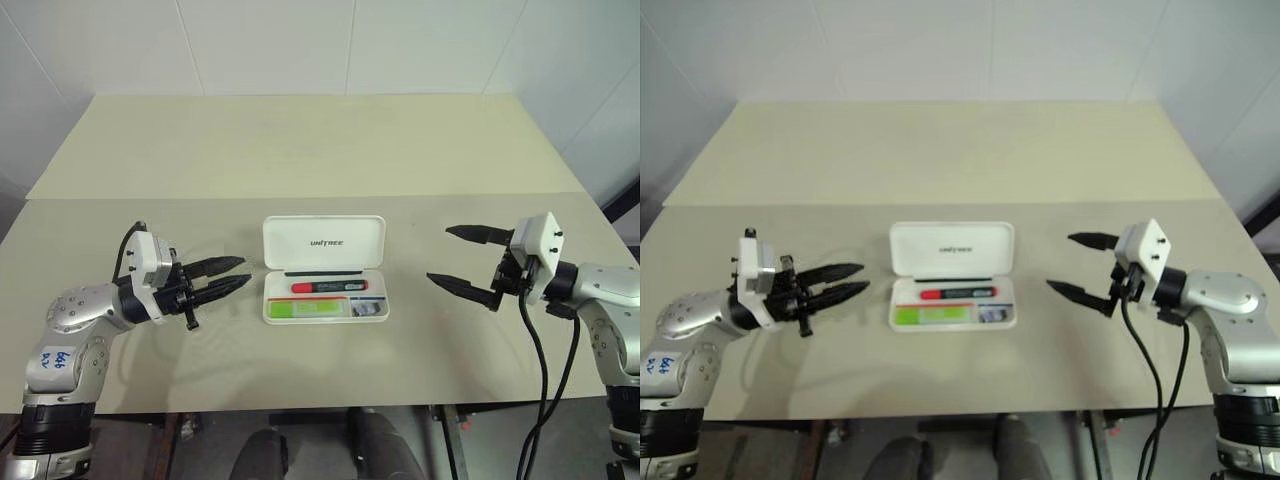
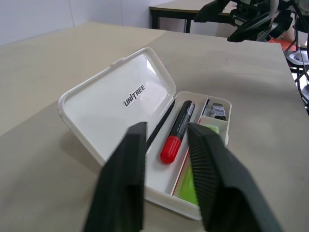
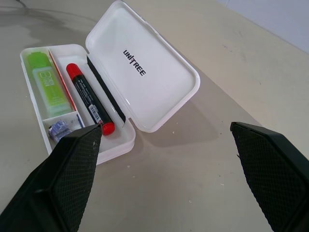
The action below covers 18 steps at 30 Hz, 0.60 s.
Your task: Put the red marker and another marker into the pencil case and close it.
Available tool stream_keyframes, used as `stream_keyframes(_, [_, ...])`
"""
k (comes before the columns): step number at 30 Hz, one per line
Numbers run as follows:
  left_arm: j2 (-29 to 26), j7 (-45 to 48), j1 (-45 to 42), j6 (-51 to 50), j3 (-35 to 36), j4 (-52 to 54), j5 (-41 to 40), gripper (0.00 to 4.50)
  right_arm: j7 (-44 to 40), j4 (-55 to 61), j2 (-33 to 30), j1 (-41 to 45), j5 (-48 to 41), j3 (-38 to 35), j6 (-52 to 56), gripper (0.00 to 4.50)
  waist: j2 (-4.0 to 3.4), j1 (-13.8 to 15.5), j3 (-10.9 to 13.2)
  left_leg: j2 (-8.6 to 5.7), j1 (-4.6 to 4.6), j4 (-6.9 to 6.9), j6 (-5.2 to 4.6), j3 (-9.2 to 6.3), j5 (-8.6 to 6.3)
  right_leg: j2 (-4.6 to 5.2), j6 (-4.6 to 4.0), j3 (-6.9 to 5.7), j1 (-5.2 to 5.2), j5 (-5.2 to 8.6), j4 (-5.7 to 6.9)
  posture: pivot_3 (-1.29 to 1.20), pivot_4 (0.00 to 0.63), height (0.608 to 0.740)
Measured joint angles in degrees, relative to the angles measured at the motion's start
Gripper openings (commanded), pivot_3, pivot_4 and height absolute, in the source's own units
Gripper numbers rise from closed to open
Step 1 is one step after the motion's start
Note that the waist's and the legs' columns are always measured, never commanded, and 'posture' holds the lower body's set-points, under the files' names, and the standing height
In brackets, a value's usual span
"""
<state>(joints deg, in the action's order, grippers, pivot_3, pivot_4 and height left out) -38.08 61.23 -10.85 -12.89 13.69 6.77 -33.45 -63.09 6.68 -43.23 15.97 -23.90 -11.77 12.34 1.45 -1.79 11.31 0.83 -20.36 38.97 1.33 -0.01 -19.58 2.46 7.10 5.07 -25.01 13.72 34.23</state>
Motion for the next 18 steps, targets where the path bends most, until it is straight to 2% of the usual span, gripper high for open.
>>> stream_keyframes(7, [2.2, -2.3, -0.1, -0.1, 1.3, -0.3, -1.5, 0.04, 1.0, 0.0, 0.0, 0.6, 0.9, 0.4, -0.2, 4.5, 0.0, 0.0, 0.0, 0.0, -0.01, 0.0, 0.0, 0.0, 0.0, 0.01, 0.01, 0.0, 0.0, -0.01, 0.0, 0.0, 0.15, 0.74])
stream_keyframes(12, [7.6, -13.1, -4.9, 1.0, 4.1, -4.5, -0.6, 0.04, 1.4, 0.0, 0.0, 0.7, 1.2, 0.8, -0.2, 4.5, 0.01, 0.2, 0.0, -0.02, 0.02, 0.04, -0.01, -0.05, 0.01, 0.01, 0.04, -0.02, 0.05, -0.02, 0.05, 0.0, 0.15, 0.74])
stream_keyframes(18, [10.3, -23.7, -11.0, -1.4, 5.6, -11.7, 0.8, 0.04, 2.4, 0.4, 0.0, 0.7, 1.2, 0.8, -0.2, 4.5, 0.02, 0.2, 0.0, -0.05, 0.01, 0.04, -0.01, -0.04, 0.01, 0.02, 0.09, -0.01, 0.07, -0.05, 0.01, 0.0, 0.15, 0.74])
